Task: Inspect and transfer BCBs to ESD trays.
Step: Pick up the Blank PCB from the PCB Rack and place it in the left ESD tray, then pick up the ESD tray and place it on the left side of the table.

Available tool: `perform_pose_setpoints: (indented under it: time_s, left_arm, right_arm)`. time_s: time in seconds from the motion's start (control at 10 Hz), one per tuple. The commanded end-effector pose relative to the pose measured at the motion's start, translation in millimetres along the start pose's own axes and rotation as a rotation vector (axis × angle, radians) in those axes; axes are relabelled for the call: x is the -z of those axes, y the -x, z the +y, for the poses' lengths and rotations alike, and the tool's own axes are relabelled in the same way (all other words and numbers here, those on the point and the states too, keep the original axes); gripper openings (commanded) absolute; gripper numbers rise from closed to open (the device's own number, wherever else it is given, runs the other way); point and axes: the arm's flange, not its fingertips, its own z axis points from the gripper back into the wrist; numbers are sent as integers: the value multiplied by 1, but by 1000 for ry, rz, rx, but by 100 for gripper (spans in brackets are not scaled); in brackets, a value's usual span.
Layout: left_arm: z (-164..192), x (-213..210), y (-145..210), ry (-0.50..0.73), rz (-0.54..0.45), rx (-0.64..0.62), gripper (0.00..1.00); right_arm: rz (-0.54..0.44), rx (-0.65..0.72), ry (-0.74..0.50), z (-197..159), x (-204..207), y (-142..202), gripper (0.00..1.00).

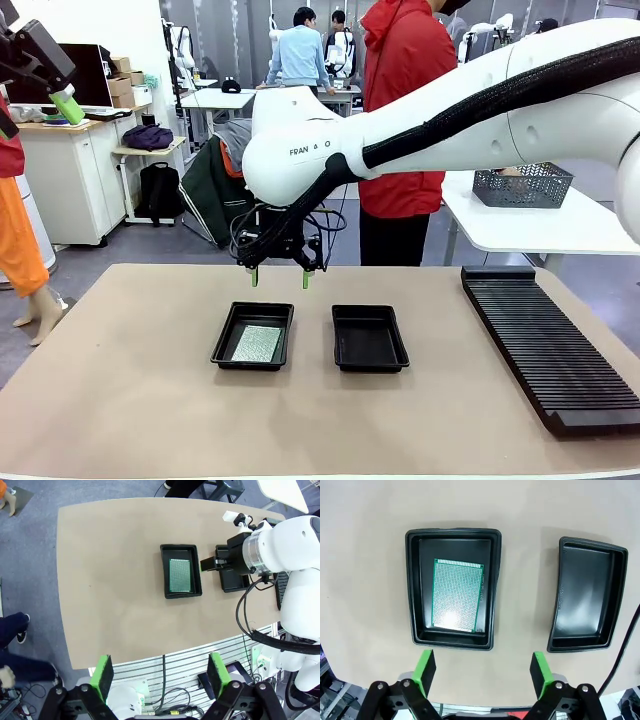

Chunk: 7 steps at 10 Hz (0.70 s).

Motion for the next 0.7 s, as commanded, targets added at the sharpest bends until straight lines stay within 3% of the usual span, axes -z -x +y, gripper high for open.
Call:
perform_pose_setpoints:
  time_s: [0.0,0.6]
  left_arm:
    - [0,0,1,0,0,-2,100]
    - [0,0,1,0,0,-2,100]
  right_arm:
    - [-4,-2,1,-2,-2,2,100]
    - [-4,-2,1,-2,-2,2,100]
